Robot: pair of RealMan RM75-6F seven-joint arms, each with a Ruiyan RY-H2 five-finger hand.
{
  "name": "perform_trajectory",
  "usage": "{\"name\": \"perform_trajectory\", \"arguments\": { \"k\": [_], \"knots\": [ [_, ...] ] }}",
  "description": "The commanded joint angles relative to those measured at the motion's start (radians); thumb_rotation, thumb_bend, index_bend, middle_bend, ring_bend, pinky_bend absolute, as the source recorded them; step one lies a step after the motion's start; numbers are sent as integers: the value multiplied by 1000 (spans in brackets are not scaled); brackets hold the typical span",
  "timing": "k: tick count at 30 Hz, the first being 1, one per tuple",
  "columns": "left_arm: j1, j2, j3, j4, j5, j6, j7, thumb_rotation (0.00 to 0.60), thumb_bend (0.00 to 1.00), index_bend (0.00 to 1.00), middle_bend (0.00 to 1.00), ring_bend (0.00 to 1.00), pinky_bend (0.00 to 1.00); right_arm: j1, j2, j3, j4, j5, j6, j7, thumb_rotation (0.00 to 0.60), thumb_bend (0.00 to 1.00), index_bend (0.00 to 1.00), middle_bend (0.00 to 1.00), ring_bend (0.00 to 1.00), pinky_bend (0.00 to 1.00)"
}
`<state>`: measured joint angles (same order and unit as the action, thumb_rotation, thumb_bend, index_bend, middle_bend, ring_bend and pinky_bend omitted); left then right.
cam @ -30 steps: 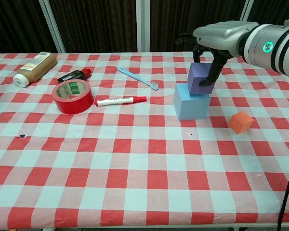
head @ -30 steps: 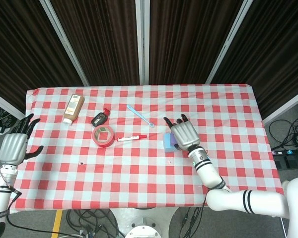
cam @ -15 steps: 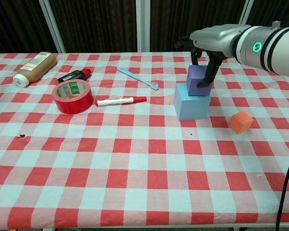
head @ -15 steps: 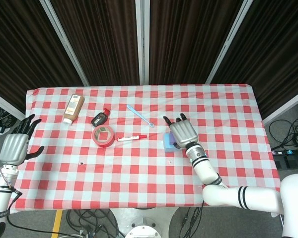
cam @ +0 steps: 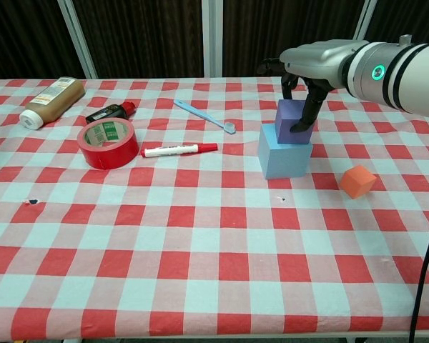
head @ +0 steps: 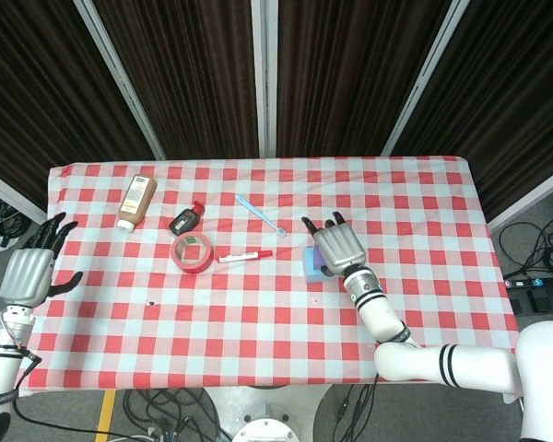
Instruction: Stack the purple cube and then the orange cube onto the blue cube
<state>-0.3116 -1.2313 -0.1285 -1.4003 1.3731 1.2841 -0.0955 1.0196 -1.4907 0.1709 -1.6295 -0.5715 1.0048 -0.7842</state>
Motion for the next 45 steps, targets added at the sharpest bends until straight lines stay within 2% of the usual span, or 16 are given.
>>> {"name": "perform_trajectory", "arguments": {
  "k": [1,7,12,18,20,23,27,32,38,45],
  "knots": [
    [0,-1,-1,1,-1,1,0,600,311,166,109,89,235,2,2,-2,0,-1,-5,4,600,126,49,396,205,88],
    [0,-1,0,2,0,1,0,600,311,167,109,89,234,5,13,-7,-3,-13,-20,21,600,109,16,336,131,84],
    [1,-1,-1,1,0,3,1,600,311,167,109,89,234,-1,36,-6,-38,-44,-1,38,600,106,4,309,119,79],
    [0,1,0,-2,5,6,1,600,311,167,109,89,234,-75,108,-37,-132,-181,168,40,600,106,4,316,118,80],
    [1,1,1,-3,5,5,3,600,311,167,109,89,234,-113,128,-61,-136,-220,238,27,600,105,4,321,118,78],
    [1,1,1,-5,7,8,5,600,311,167,109,89,234,-170,154,-88,-122,-228,280,45,600,106,3,325,119,76],
    [0,-1,2,-5,12,10,11,600,311,167,109,89,234,-236,189,-135,-97,-244,253,110,600,107,2,333,127,74],
    [-3,-6,7,-2,14,1,19,600,310,167,109,89,234,-305,175,-199,-42,-337,219,189,600,110,2,354,132,73],
    [-5,-9,10,-4,19,2,25,600,311,167,108,89,234,-347,128,-229,-10,-432,200,222,600,113,11,372,133,73],
    [-4,-5,9,-11,22,7,22,600,311,167,109,89,234,-364,105,-242,2,-470,154,202,600,115,11,361,128,72]
  ]
}}
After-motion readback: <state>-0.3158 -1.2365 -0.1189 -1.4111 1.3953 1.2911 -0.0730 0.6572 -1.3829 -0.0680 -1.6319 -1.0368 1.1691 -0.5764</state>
